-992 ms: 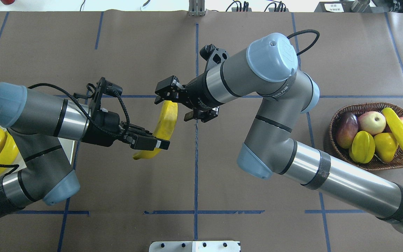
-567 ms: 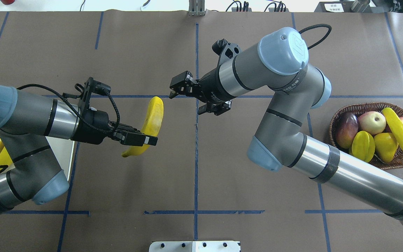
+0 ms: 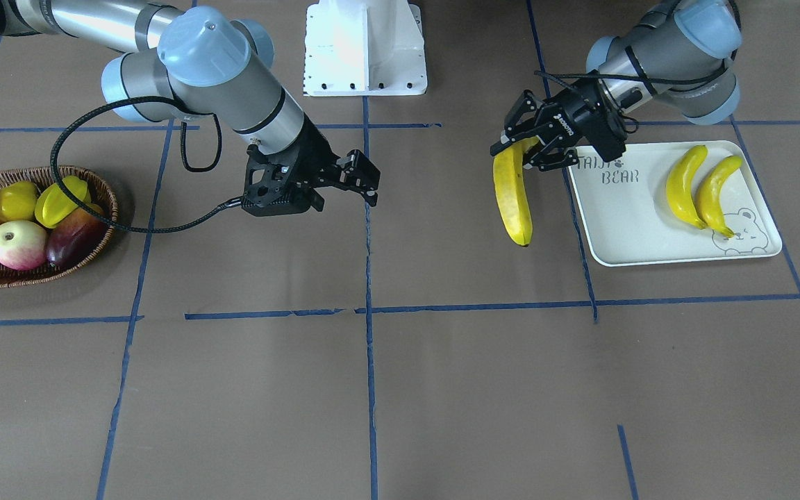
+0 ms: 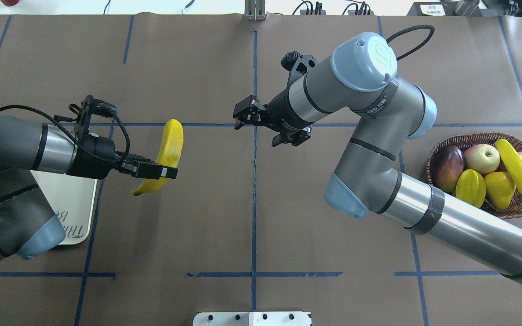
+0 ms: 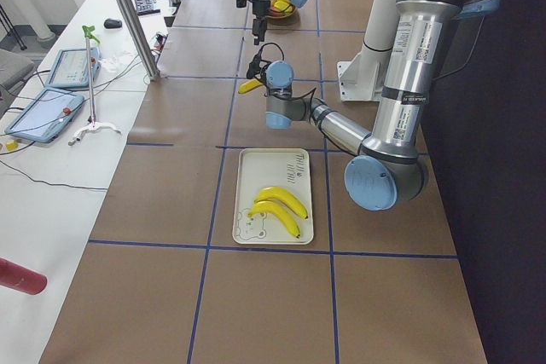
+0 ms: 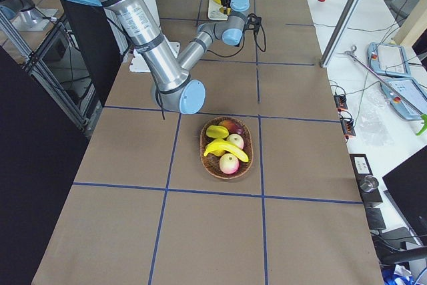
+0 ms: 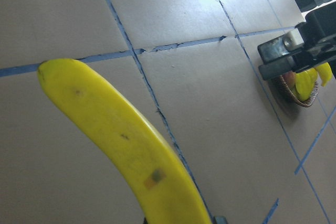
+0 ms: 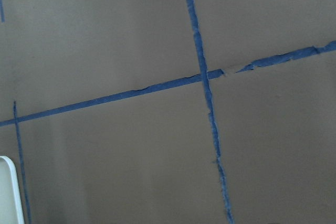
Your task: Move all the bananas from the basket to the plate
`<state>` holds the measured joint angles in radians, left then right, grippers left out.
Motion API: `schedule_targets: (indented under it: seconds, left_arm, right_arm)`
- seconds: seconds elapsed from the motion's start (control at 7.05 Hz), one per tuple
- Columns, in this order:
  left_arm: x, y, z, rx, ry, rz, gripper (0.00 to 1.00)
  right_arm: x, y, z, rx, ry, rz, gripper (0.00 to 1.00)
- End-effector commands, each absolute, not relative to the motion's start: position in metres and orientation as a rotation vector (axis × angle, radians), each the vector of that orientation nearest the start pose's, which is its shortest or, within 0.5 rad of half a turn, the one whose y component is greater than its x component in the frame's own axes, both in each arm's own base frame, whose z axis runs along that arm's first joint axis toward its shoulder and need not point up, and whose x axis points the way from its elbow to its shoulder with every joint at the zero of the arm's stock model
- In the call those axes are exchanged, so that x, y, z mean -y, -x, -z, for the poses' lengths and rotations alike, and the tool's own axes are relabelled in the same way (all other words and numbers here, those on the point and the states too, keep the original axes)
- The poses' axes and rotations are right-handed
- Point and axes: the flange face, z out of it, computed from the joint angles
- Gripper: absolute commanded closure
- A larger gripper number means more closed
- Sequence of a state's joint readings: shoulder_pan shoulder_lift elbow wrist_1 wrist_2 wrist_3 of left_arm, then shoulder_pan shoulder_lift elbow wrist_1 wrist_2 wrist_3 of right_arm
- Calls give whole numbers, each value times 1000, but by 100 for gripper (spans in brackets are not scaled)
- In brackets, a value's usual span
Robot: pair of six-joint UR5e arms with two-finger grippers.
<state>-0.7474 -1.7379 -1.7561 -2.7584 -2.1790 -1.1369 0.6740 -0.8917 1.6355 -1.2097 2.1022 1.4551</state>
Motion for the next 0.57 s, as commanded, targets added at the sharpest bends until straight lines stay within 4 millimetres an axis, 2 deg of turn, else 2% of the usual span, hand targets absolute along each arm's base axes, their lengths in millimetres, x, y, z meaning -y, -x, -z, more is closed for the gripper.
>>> schedule_targets:
  seconds: [0.0,0.14,0.28,0.43]
  left_arm:
    - [415,-315,-380,-1428,-421,-200,91]
    - [420,-306,-398,-1350,-450,-244,91]
    - [425,-305,-406,-1293,-456,-283,91]
    - [433,-290,-411,-1270,-437,-344,91]
  right_arm:
    - [501,470,-193,1080,9,-171,0]
    - [506,464,-199,1066,4,-172,0]
    - [510,460,-206,1057,3,-178,0]
    - [513,455,-210,1046,-9,-167,0]
